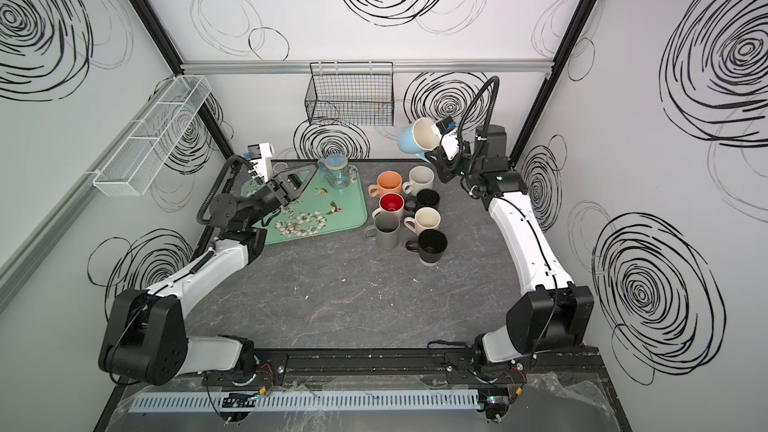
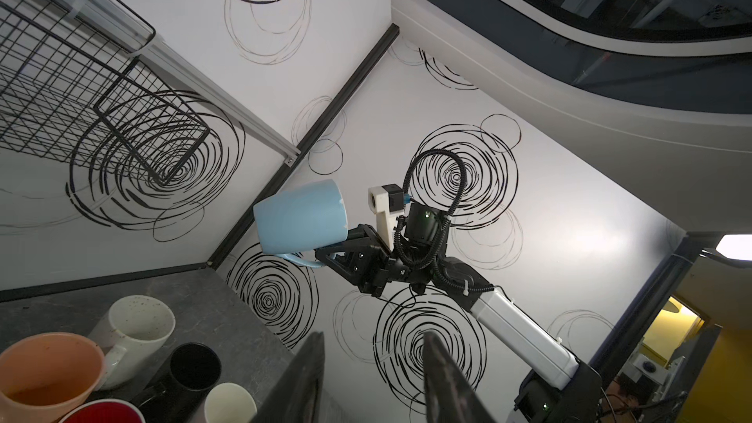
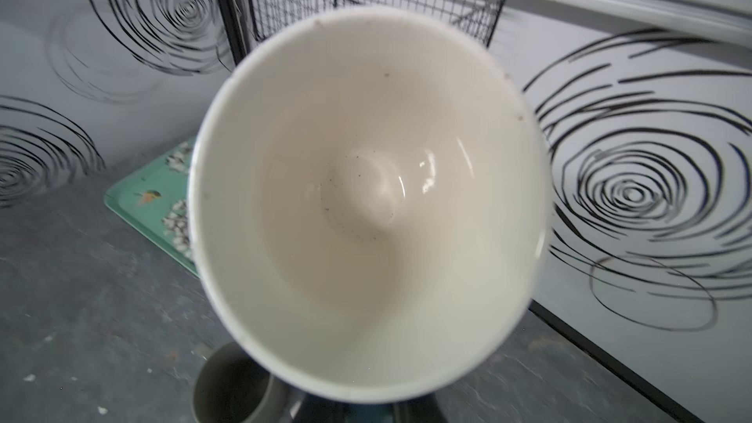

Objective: Turn the mug right side up
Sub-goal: 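Carry the light blue mug to the mugs with right gripper while left withdraws, then lower the light blue mug upright beside the speckled white mug with the right gripper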

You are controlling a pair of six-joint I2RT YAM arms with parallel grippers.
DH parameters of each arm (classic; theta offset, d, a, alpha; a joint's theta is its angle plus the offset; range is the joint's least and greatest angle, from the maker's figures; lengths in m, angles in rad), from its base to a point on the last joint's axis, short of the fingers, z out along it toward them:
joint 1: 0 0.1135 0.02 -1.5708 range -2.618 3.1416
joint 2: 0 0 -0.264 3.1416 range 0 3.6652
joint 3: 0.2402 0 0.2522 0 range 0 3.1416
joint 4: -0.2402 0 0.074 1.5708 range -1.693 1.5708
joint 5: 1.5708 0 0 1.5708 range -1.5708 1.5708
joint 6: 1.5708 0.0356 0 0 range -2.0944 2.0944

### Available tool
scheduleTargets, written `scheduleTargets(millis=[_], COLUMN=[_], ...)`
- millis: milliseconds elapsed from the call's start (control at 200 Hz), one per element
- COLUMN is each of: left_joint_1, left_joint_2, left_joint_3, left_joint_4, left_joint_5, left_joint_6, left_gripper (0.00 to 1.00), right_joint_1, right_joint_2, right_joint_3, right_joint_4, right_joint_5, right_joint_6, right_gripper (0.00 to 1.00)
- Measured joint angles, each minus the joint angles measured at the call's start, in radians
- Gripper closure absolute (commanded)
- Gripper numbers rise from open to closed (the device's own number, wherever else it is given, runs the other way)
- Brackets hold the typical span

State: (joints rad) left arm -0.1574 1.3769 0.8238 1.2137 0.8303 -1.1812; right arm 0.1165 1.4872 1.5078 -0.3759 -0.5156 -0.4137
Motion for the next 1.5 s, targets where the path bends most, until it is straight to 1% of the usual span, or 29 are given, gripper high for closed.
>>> scheduleTargets(millis=[65,155,260,335,435,550,605,650,731,881,1011,1156,1246,1371,1501], left_joint_1=[0.007,0.021,0.035,0.039,0.037,0.015,0.000,-0.013,-0.030,-0.053,-0.069,-0.084,-0.086,-0.086,-0.086], left_joint_2=[0.014,0.024,0.025,0.025,0.021,0.019,0.019,0.019,0.020,0.049,0.098,0.121,0.126,0.133,0.154], left_joint_3=[-0.006,-0.014,-0.018,-0.018,-0.009,0.063,0.106,0.134,0.161,0.181,0.214,0.250,0.263,0.266,0.266], left_joint_4=[0.000,-0.003,-0.030,-0.088,-0.273,-0.599,-0.722,-0.793,-0.869,-0.946,-1.006,-1.068,-1.088,-1.092,-1.093], left_joint_5=[0.010,0.023,0.034,0.037,0.031,-0.023,-0.048,-0.063,-0.082,-0.111,-0.128,-0.140,-0.141,-0.144,-0.144], left_joint_6=[0.000,0.004,0.026,0.076,0.200,0.412,0.494,0.547,0.610,0.673,0.707,0.749,0.763,0.770,0.770], left_gripper=[0.59,0.60,0.60,0.61,0.60,0.59,0.59,0.59,0.59,0.59,0.59,0.59,0.59,0.61,0.63], right_joint_1=[-0.034,-0.088,-0.146,-0.178,-0.206,-0.209,-0.211,-0.212,-0.213,-0.211,-0.209,-0.208,-0.206,-0.201,-0.188], right_joint_2=[0.024,0.085,0.192,0.265,0.322,0.343,0.344,0.346,0.367,0.447,0.506,0.560,0.597,0.658,0.697], right_joint_3=[0.000,0.006,0.045,0.068,0.069,0.069,0.070,0.076,0.107,0.180,0.204,0.232,0.275,0.367,0.409], right_joint_4=[-0.051,-0.109,-0.172,-0.193,-0.194,-0.186,-0.177,-0.171,-0.169,-0.175,-0.202,-0.243,-0.285,-0.333,-0.360], right_joint_5=[0.029,0.034,0.016,0.016,0.043,0.071,0.077,0.085,0.103,0.148,0.179,0.215,0.225,0.228,0.236], right_joint_6=[-0.083,-0.167,-0.231,-0.264,-0.295,-0.316,-0.327,-0.340,-0.373,-0.447,-0.500,-0.538,-0.566,-0.594,-0.618], right_gripper=[1.00,1.00,1.00,1.00,1.00,1.00,1.00,1.00,1.00,1.00,1.00,1.00,1.00,1.00,1.00])
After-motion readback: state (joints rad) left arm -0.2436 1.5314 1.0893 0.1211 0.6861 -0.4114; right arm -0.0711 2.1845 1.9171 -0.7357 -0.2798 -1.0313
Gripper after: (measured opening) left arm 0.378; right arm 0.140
